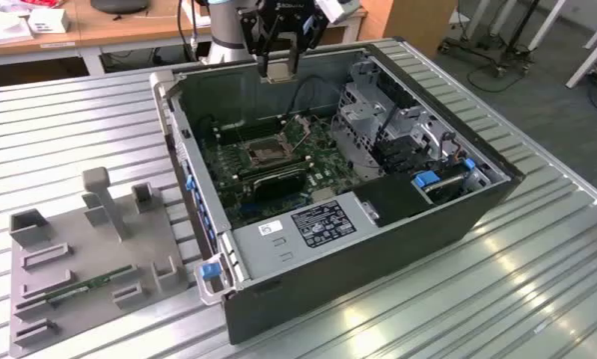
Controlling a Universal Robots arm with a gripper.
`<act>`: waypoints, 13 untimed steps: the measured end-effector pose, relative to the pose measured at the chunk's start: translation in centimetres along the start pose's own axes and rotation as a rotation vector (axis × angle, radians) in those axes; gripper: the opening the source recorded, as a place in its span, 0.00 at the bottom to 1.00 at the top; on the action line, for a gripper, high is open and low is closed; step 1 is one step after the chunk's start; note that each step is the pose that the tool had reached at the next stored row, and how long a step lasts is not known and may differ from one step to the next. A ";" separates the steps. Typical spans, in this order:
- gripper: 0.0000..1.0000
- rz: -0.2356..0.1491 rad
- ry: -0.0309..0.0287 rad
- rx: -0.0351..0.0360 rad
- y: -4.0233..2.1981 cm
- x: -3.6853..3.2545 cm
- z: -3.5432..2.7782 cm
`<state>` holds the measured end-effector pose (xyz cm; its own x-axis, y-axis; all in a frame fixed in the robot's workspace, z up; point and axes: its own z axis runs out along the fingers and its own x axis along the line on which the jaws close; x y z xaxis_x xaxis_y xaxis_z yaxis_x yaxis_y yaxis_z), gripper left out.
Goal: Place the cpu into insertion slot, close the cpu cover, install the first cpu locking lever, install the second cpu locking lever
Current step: 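Place the cpu into insertion slot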
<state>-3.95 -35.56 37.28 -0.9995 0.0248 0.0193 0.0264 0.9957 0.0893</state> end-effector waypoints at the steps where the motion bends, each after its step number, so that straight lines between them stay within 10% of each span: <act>1: 0.54 0.000 0.0000 0.0000 0.00 0.00 0.00; 13: 0.54 0.000 0.0000 0.0000 -0.01 0.00 0.13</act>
<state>-3.95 -35.56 37.15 -0.9995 0.0247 0.0193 0.0264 0.9957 0.0893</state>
